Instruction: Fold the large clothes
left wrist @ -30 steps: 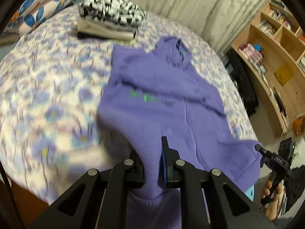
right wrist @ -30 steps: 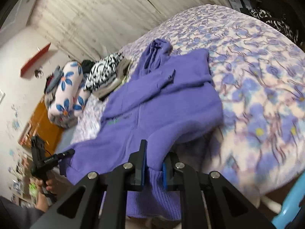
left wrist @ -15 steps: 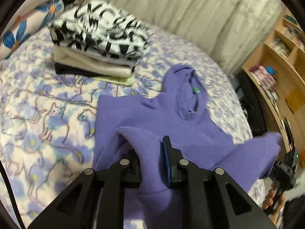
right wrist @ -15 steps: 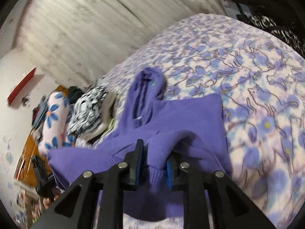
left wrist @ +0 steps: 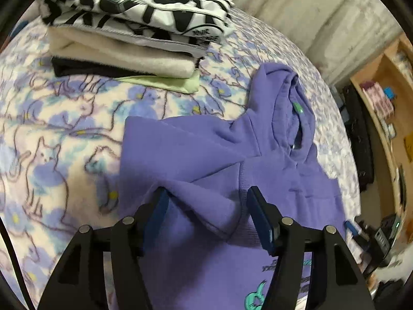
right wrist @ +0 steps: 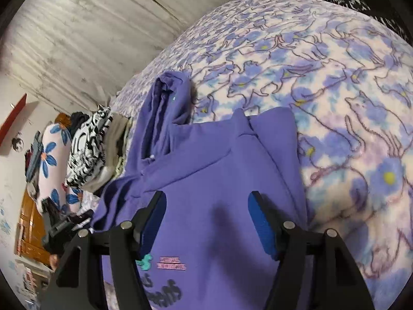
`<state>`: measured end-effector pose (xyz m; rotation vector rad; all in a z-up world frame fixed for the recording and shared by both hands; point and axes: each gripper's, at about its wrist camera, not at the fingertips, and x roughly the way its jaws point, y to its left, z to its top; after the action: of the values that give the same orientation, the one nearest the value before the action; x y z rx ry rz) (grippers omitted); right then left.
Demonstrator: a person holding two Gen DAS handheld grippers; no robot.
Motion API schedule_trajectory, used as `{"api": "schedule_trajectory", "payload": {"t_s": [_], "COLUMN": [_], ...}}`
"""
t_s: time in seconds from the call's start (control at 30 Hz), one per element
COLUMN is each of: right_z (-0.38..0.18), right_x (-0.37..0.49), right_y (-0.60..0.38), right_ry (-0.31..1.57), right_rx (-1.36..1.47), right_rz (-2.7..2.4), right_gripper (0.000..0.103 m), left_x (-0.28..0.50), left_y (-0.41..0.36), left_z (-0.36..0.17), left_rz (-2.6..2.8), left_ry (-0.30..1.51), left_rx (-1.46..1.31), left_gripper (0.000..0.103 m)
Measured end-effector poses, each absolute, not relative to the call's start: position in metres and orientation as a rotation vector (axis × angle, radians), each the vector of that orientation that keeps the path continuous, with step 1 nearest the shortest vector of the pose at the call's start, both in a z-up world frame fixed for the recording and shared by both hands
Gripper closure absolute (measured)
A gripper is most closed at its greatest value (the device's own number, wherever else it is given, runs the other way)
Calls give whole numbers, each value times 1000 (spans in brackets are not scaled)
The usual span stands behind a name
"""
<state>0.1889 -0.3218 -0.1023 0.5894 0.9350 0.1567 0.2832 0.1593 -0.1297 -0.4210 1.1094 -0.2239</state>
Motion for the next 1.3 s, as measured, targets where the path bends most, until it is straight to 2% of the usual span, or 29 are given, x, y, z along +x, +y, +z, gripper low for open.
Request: {"api": "schedule_trajectory", "payload": {"t_s": [0.13,0.17,0.2,0.27,0.3,0.73,1.0,1.23,1.27,1.3], "right_z": [-104,-105,-105,-106,-107,-106,-125,-134,-134,-135], "right_x": [194,196,198,202,204,234,244,257,257,258], "right_y": [-321,-320,-320,-319,-318,-316,-317,-307,-306,-306], "right_ry": [926,927,927,926,925,917,979,990,990,990], "right_rx": [528,510,497,468,456,293,274,274,271,265], "right_rz": [142,138,134,125,124,82,111,118,118,114], "right_gripper": [37,37,37,37,37,37,37,37,38,46], "left_x": [279,276,274,269,267,268,237,271,273,275], "left_y": [155,154,153,152,153,137,125,100,95,92], "left_z": [-119,-115,-111,-99,-95,-108,-99,-120,-122,-125], "left_rz": [-274,-282,-278,-266,-273,-377,-449,-406,-409,-412], "left_ry": [1093,1089,1079,1027,1009,994,856,880,877,873], "left_rx": [-346,-326,-295,-231,-222,-11,259,303,310,312], "left_gripper": [41,37,26,14,13,12,12,12,12,17]}}
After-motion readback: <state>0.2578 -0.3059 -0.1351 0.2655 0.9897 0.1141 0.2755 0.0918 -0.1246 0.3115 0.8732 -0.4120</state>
